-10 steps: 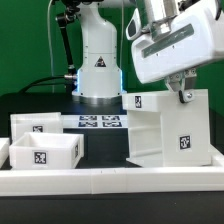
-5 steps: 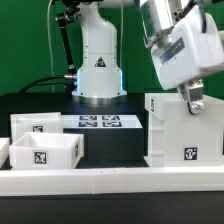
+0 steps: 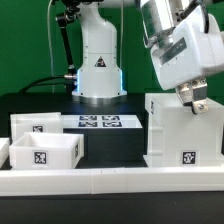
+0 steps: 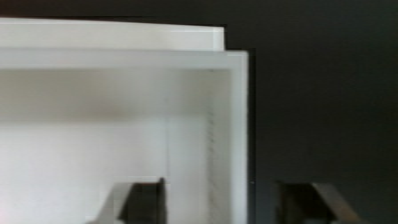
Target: Assemble drawer
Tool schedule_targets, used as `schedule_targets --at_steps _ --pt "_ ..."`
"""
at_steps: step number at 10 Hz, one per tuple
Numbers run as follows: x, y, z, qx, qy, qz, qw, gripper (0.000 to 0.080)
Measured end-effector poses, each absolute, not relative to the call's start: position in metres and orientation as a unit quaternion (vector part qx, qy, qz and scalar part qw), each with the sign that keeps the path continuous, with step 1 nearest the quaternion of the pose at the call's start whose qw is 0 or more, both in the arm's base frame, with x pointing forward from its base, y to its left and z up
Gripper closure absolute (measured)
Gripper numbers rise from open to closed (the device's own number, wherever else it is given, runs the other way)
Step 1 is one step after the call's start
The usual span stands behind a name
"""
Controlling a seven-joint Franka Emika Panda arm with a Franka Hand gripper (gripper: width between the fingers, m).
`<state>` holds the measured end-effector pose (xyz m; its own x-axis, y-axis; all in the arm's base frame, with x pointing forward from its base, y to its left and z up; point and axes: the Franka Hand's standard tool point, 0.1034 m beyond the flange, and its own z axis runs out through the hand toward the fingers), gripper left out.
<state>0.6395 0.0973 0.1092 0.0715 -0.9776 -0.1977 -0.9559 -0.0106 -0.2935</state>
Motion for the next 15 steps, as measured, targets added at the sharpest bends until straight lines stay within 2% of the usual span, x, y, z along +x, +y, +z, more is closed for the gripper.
schedule_targets --at_steps 1,2,3,4,7,11,14,15 --pt "0.640 0.097 0.109 -0.716 0.674 -0.033 0.177 0.0358" --pt "0.640 0.097 0.110 -0.720 0.670 -0.034 0.177 0.0229" --pt "0.638 0.098 0.113 -0.726 0.664 -0.032 0.176 0.0229" --pt "0.636 0.102 0.120 -0.734 0.656 -0.026 0.175 0.0166" --pt "0.623 0.111 0.137 -0.777 0.608 -0.002 0.166 0.0151" --pt "0.619 0.112 0.138 -0.809 0.565 0.002 0.161 0.0151" --pt "0.617 0.108 0.140 -0.918 0.375 0.024 0.126 0.0151" --pt "0.620 0.106 0.142 -0.932 0.338 0.019 0.128 0.0151"
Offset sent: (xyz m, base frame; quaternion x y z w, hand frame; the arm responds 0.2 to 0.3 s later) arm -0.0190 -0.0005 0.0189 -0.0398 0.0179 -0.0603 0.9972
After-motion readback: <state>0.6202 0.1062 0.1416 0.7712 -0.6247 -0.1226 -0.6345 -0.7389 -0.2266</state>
